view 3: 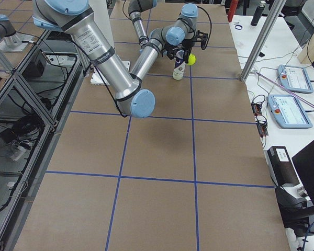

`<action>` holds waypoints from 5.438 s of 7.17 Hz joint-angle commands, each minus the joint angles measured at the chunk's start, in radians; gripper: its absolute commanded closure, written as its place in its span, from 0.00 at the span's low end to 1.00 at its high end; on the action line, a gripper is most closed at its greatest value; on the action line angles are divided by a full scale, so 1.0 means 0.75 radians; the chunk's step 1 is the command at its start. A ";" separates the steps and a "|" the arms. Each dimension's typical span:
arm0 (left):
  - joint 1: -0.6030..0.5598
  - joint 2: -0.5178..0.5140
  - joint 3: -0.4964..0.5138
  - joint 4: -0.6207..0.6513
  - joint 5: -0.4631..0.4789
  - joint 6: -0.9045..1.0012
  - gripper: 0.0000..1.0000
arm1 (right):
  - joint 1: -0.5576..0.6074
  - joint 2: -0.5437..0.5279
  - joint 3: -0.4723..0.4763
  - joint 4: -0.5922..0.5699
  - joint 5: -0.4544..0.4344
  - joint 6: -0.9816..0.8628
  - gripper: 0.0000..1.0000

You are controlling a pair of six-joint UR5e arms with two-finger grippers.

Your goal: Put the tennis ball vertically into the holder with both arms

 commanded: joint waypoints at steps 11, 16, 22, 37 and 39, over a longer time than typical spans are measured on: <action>0.006 0.015 0.000 -0.004 0.000 0.002 0.01 | -0.155 0.237 -0.088 -0.139 -0.177 0.061 0.01; 0.002 0.015 -0.080 -0.004 0.000 -0.004 0.01 | 0.042 0.051 -0.092 -0.137 -0.100 -0.380 0.01; -0.092 0.164 -0.282 0.023 -0.014 -0.006 0.01 | 0.592 -0.343 -0.302 -0.050 0.172 -1.405 0.01; -1.462 0.802 -0.477 1.982 -1.642 0.444 0.01 | 0.988 -0.862 -0.439 0.209 0.242 -1.950 0.01; -1.458 0.821 -0.472 2.279 -1.596 0.450 0.01 | 0.988 -0.866 -0.439 0.209 0.240 -1.946 0.01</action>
